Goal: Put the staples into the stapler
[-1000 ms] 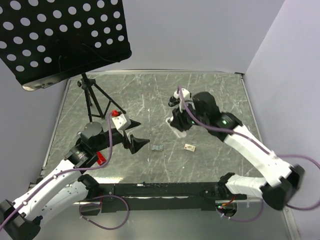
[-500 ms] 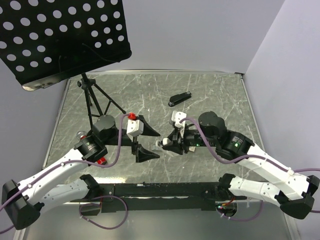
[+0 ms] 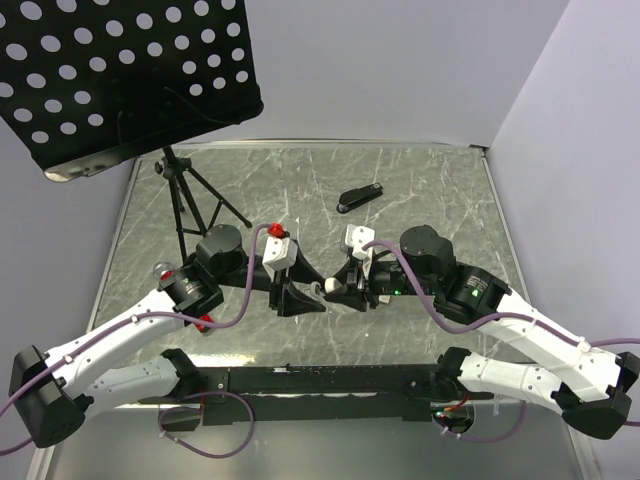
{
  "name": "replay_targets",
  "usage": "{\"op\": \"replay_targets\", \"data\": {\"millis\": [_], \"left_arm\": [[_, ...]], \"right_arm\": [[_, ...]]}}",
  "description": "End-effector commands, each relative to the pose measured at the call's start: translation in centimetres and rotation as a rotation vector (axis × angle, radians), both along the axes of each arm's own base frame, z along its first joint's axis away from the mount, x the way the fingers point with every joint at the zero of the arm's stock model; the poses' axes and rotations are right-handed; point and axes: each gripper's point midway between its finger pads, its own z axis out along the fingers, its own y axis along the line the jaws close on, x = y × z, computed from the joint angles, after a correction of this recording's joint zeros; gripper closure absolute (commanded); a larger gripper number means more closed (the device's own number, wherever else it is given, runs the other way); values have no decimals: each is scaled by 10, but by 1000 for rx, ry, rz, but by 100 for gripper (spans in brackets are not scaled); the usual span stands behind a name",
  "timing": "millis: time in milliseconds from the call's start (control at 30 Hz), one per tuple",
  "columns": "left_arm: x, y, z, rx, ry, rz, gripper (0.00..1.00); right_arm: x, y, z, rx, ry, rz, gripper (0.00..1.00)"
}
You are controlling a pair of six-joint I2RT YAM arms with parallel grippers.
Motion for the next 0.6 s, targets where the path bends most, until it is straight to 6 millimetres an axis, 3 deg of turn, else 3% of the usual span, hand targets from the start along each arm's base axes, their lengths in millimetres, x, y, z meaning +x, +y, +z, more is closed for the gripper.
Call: {"op": "replay_targets", "data": {"millis": [0, 100, 167, 233, 267, 300, 400, 567], "left_arm": [[-6, -3, 20, -45, -36, -44, 52], [-6, -3, 16, -32, -28, -38, 72], [-5, -3, 15, -30, -25, -31, 98], [-4, -1, 16, -33, -20, -16, 99], [-4, -1, 17, -37, -25, -12, 99], [-3, -1, 17, -40, -27, -6, 99], [-2, 2, 18, -50, -39, 16, 99], [-3, 4, 18, -58, -42, 28, 99]], "right_arm": [[-3, 8, 27, 92, -70, 39, 100], [-4, 9, 29, 105, -72, 42, 100], [-5, 9, 30, 110, -68, 45, 100], [-5, 9, 32, 116, -64, 43, 96], [-6, 9, 34, 124, -65, 47, 91], [-7, 9, 33, 125, -60, 52, 79], [-14, 11, 39, 146, -50, 89, 66], [-17, 12, 41, 156, -40, 104, 62]]}}
